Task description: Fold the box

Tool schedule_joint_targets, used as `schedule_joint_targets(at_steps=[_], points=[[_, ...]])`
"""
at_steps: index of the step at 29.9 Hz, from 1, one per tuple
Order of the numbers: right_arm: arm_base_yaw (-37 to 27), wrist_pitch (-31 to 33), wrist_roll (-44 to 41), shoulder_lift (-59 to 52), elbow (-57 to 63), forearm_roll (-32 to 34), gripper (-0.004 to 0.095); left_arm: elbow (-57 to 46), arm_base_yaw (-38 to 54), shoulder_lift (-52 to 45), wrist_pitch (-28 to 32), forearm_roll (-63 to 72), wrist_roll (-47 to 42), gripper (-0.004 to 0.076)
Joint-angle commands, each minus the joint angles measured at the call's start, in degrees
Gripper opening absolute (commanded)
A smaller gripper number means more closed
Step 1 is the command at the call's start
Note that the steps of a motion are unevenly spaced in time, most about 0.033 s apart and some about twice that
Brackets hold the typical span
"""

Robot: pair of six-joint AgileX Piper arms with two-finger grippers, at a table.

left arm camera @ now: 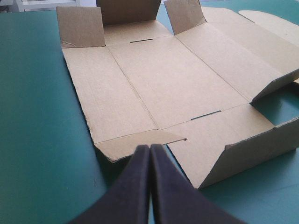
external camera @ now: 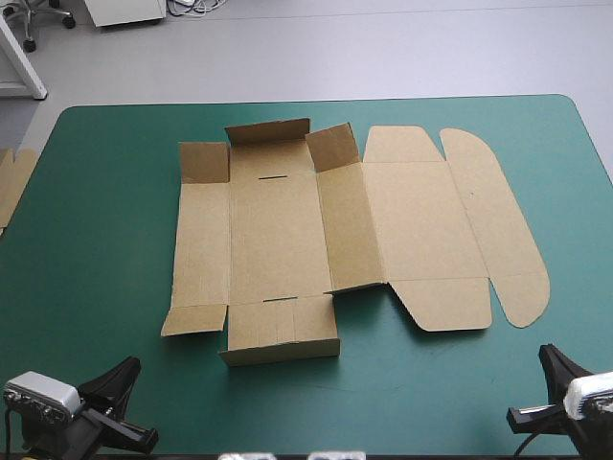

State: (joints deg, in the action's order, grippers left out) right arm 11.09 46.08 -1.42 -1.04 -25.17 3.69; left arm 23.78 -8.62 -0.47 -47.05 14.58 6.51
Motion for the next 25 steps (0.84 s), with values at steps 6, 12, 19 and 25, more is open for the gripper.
schedule_joint_targets(at_steps=[6,12,19,25], points=[[-0.36,-4.45,0.48,-0.63,-1.23,0.43,-0.0019,1.33,-0.24,1.04,4.47,1.13,-0.48,-0.001],[-0.36,-4.45,0.48,-0.63,-1.23,0.43,-0.0019,1.33,-0.24,1.04,4.47,1.13,-0.48,-0.001],[-0.36,-4.45,0.6,-0.63,-1.23,0.43,-0.0019,1.33,-0.24,1.04,4.47,1.13,-0.48,-0.001],[-0.36,-3.74,4.74,-0.63,-1.47,-0.02,-0.0009,1.33,-0.24,1.04,4.35,1.13,-1.67,-0.001]])
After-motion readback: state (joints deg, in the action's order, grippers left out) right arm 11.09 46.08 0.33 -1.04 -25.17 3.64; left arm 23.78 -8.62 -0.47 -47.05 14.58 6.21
